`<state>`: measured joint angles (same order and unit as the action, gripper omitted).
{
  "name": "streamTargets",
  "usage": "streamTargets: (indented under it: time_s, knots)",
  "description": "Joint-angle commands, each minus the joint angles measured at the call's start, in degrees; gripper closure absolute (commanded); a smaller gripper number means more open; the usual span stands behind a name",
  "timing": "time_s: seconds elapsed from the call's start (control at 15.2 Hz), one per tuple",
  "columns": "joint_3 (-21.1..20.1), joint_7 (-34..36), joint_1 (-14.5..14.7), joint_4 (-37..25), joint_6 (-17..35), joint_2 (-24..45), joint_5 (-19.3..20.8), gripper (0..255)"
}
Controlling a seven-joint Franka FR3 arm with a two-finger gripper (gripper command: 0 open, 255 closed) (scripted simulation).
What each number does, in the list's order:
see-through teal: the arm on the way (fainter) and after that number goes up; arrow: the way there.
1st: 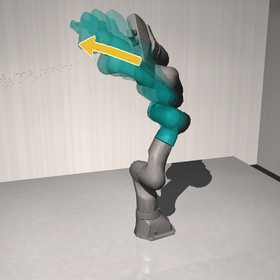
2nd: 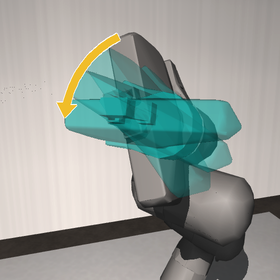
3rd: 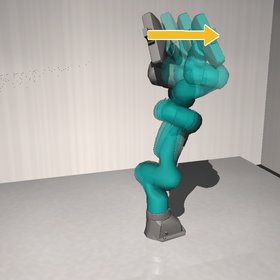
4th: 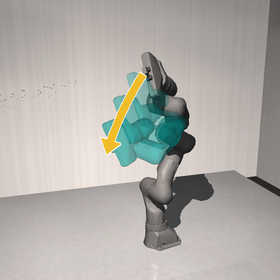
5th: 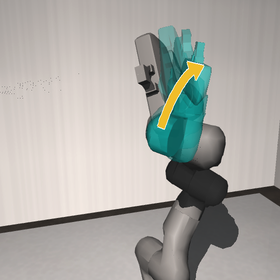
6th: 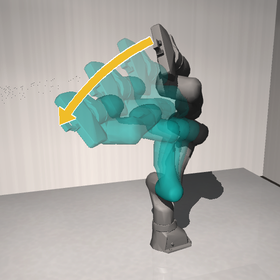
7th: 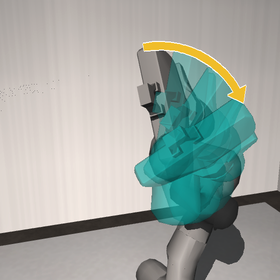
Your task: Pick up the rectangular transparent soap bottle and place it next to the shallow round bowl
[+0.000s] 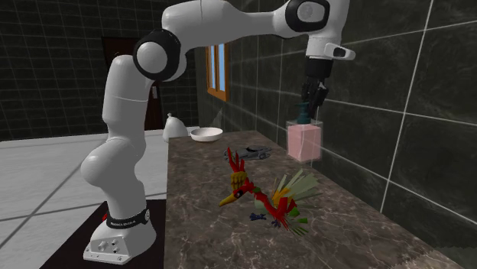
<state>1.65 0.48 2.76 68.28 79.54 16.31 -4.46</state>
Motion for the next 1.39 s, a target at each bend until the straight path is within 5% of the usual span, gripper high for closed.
streamTargets:
  time_s: [0.0,0.07,0.73,1.32]
  knots:
    - [0.01,0.10,-0.08,-3.17,-2.27,0.92,-0.06,255]
    - [0.00,0.15,-0.11,-4.63,-3.25,1.40,-0.09,255]
    - [-3.87,9.35,5.47,16.63,0.09,-17.23,-0.34,255]
    - [-9.10,19.12,9.72,25.73,-1.02,-28.40,-2.57,255]
